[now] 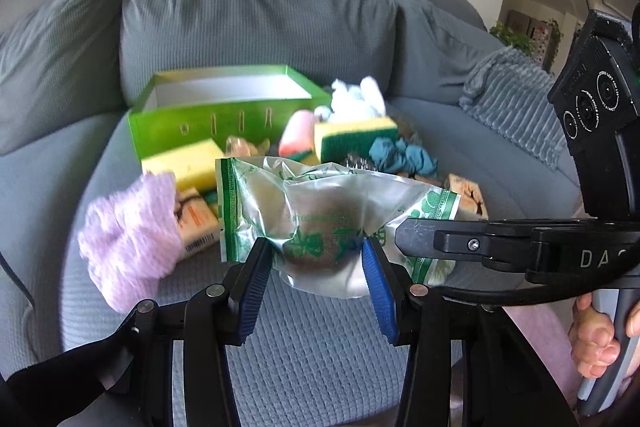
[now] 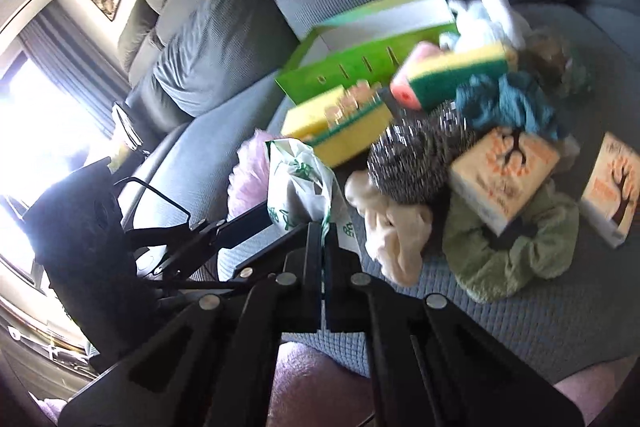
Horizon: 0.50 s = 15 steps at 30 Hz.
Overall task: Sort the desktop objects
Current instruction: 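Lift the plastic bag with the right gripper and carry it over the green box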
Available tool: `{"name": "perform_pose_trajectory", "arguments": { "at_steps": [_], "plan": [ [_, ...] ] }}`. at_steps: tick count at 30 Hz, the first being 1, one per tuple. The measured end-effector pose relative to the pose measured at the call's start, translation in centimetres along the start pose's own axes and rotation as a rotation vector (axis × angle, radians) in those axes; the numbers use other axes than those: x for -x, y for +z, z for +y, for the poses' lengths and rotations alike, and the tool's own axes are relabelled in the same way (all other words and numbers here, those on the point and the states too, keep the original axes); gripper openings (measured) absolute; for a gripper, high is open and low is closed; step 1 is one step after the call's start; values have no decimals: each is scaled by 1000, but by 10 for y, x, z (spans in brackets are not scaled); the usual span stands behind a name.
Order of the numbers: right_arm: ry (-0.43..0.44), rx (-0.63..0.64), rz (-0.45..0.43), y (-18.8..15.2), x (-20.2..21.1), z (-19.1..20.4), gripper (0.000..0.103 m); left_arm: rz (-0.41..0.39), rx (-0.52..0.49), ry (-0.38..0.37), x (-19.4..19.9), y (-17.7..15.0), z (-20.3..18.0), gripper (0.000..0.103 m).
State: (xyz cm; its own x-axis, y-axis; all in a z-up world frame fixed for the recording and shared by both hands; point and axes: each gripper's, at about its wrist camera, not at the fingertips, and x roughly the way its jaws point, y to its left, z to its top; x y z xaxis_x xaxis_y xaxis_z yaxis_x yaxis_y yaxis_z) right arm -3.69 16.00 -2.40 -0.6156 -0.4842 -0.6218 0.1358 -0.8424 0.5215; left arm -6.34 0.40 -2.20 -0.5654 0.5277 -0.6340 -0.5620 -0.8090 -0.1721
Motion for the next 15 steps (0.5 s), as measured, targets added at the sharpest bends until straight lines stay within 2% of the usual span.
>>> {"name": "perform_pose_trajectory", "arguments": {
  "at_steps": [7,10,15],
  "plan": [
    [27,29,-44,20,6,11,0,-20,-9,26,4,22,1,44],
    [39,42,-63,32,5,14,0,-25,-21,38,2,34,1,36],
    [41,63,-106,58,1,15,0,-40,-20,59,-6,57,9,36]
  ]
}}
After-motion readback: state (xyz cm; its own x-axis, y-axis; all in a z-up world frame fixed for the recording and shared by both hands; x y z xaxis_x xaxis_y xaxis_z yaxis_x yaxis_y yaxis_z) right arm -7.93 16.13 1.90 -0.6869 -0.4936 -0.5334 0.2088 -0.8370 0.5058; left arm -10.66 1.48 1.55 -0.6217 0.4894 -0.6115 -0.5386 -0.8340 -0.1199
